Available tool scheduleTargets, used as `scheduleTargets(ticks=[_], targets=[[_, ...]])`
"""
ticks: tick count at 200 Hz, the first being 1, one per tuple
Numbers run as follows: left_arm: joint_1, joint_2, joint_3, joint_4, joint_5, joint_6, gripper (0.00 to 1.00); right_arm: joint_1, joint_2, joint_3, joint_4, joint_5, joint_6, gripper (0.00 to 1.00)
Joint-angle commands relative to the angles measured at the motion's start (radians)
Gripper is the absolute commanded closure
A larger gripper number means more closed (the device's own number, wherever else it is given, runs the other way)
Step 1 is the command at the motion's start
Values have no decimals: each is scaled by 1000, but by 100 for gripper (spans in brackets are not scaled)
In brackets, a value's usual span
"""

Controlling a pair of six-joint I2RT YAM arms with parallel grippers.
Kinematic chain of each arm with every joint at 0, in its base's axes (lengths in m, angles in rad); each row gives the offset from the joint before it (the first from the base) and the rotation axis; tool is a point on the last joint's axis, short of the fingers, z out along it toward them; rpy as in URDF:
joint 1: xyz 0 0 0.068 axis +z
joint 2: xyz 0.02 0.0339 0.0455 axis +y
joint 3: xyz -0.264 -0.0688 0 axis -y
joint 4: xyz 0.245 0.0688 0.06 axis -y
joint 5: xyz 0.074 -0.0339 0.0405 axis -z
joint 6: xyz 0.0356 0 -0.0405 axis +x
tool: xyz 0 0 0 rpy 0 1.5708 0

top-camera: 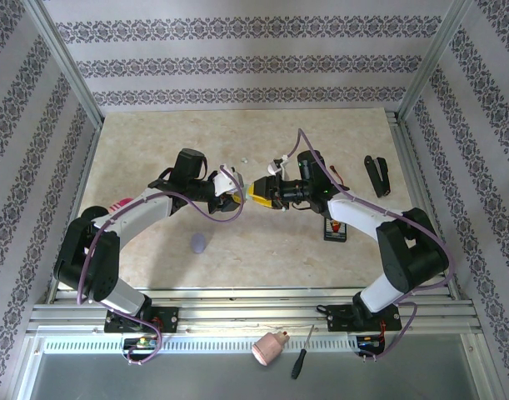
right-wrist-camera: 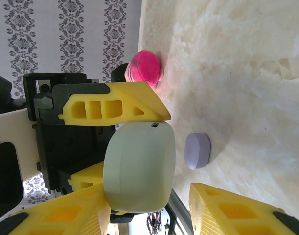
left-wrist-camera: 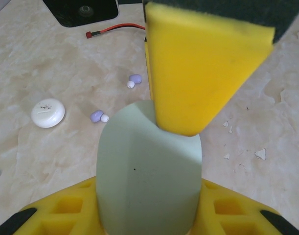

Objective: Insert the wireless bluetooth earbuds into the charging case

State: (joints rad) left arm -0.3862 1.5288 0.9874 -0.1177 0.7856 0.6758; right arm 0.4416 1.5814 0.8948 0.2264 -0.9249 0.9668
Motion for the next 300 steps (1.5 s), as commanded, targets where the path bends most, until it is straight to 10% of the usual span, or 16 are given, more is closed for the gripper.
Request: scheduleTargets(ticks=[1, 116, 156, 198, 256, 300], targets=[[-14, -24, -10, 7, 51, 37, 68, 10, 18, 25, 19, 15, 2, 53], [-18, -35, -14, -22, 73, 69, 65, 26, 39, 37, 16, 9, -2, 68], [-17, -49, -44, 33, 74, 56, 44, 14, 1, 13, 30, 10, 14, 74], [2, -116, -249, 596, 122, -216, 15, -12, -54, -30, 198, -61, 128, 74], [31, -1, -393, 1485, 147, -699, 12, -45, -60, -152, 821, -111, 588, 76], [31, 10, -352, 1540, 155, -804, 15, -42, -1, -204, 1130, -61, 819, 78]])
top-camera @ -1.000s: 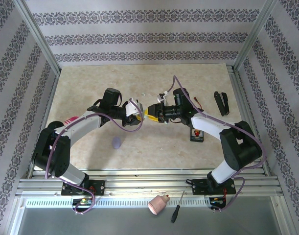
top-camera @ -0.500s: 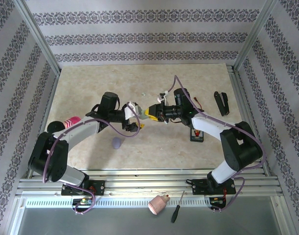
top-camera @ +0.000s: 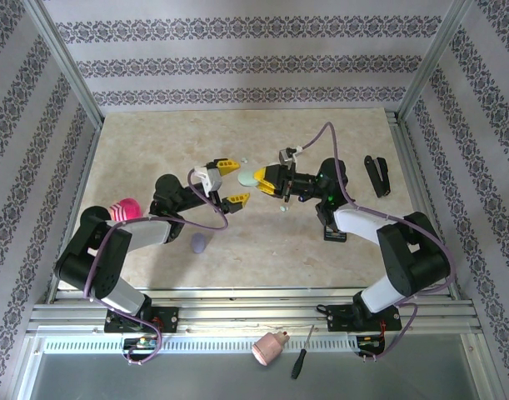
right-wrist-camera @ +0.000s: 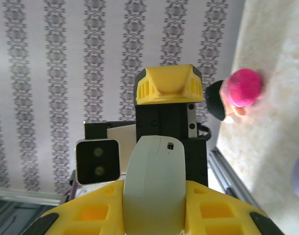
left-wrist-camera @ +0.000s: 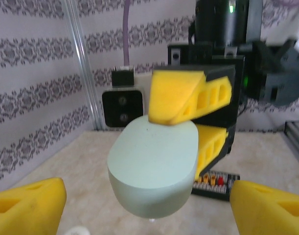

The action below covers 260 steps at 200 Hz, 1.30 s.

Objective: Insert the wireless bluetooth earbuds into the charging case

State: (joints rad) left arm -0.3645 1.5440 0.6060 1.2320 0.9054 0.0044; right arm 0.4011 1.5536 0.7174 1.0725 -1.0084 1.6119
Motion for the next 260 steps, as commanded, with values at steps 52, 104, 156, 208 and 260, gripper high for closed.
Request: scheduleTargets(ticks=[52, 104, 156, 208, 260], targets=[[0, -22, 29, 154, 56, -106, 26, 36, 30, -13, 312, 39, 198, 78], [-6, -20, 34, 151, 74, -86, 36, 69, 47, 24, 312, 42, 207, 78], [-7, -24, 22, 142, 83, -68, 39, 70, 40, 29, 312, 44, 207, 78], [-7, -38, 30, 134, 92, -76, 44, 71, 57, 23, 311, 45, 204, 78], [-10, -50, 34, 113, 112, -68, 48, 73, 59, 20, 312, 50, 200, 78]])
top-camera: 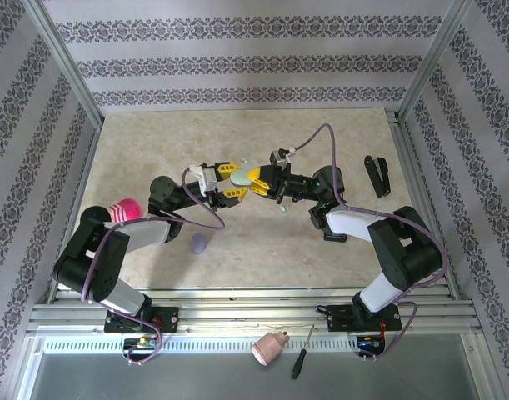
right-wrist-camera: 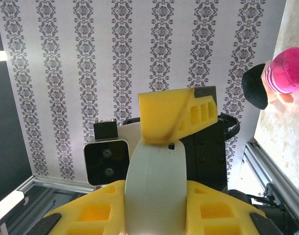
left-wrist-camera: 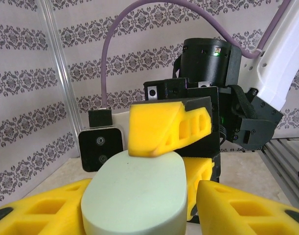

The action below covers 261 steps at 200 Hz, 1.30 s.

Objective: Insert the wireless bluetooth earbuds into the charging case

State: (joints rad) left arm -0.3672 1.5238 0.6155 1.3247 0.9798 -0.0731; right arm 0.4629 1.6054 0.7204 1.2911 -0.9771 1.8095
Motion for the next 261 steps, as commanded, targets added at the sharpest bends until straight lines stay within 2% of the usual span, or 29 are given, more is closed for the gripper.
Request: scheduleTargets(ticks=[1, 13, 28, 37, 136, 201, 217, 239, 261], targets=[[-8, -30, 24, 20, 37, 11, 48, 11, 7, 17, 94, 18, 2, 78], [-7, -27, 22, 16, 39, 14, 48, 11, 3, 20, 93, 18, 2, 78], [-8, -22, 20, 16, 37, 15, 39, 13, -2, 24, 94, 15, 2, 78], [-8, -17, 19, 22, 34, 10, 37, 13, -6, 24, 94, 14, 1, 78], [-8, 0, 22, 21, 4, -53, 42, 16, -32, 18, 94, 28, -16, 78], [-7, 10, 21, 32, -4, -54, 38, 22, -52, 16, 94, 32, -28, 78], [-8, 9, 24, 34, -2, -56, 40, 22, -48, 12, 94, 33, -26, 78], [-7, 4, 26, 30, 2, -53, 49, 22, -42, 10, 94, 35, -26, 78], [-7, -7, 26, 28, 6, -51, 47, 23, -37, 10, 94, 37, -25, 77]])
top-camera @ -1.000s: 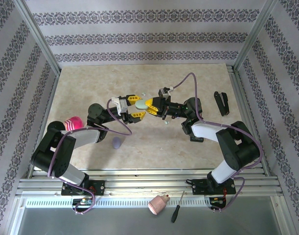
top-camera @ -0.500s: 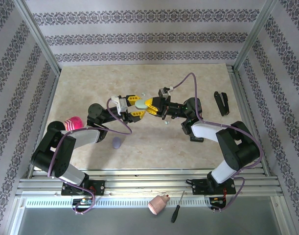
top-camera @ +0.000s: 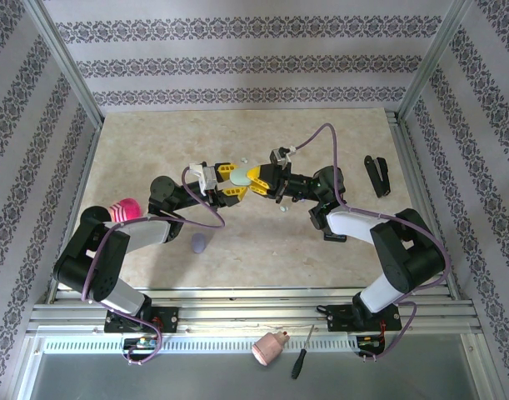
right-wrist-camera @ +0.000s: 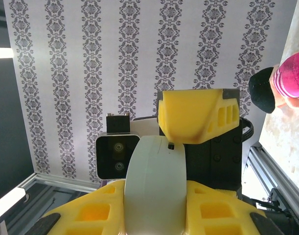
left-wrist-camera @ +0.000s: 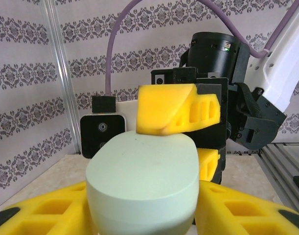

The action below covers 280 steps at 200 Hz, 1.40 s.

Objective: Insert the wireless bluetooth earbuds into the charging case

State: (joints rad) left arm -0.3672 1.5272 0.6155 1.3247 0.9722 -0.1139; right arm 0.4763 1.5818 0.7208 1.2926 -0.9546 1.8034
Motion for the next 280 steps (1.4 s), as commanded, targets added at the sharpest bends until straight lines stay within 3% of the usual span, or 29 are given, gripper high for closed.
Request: scheduleTargets(ticks=[1, 61, 88, 179, 216, 265, 280], targets=[[-8, -11, 25, 27, 13, -10, 47, 10, -14, 9, 92, 14, -18, 77], [-9, -21, 28, 15, 19, -7, 48, 13, 1, 20, 92, 11, -16, 77], [-9, -26, 33, 11, 17, -13, 41, 13, 6, 18, 92, 12, -19, 76], [-10, -24, 39, -2, 20, -16, 54, 13, 8, 28, 93, 13, -20, 76], [-11, -17, 36, 2, 20, -14, 47, 15, -5, 34, 92, 11, -18, 76], [-11, -14, 38, -2, 23, -10, 48, 15, -11, 21, 93, 16, -19, 76], [-12, -12, 39, -2, 24, -10, 52, 15, -12, 19, 92, 17, -19, 76]])
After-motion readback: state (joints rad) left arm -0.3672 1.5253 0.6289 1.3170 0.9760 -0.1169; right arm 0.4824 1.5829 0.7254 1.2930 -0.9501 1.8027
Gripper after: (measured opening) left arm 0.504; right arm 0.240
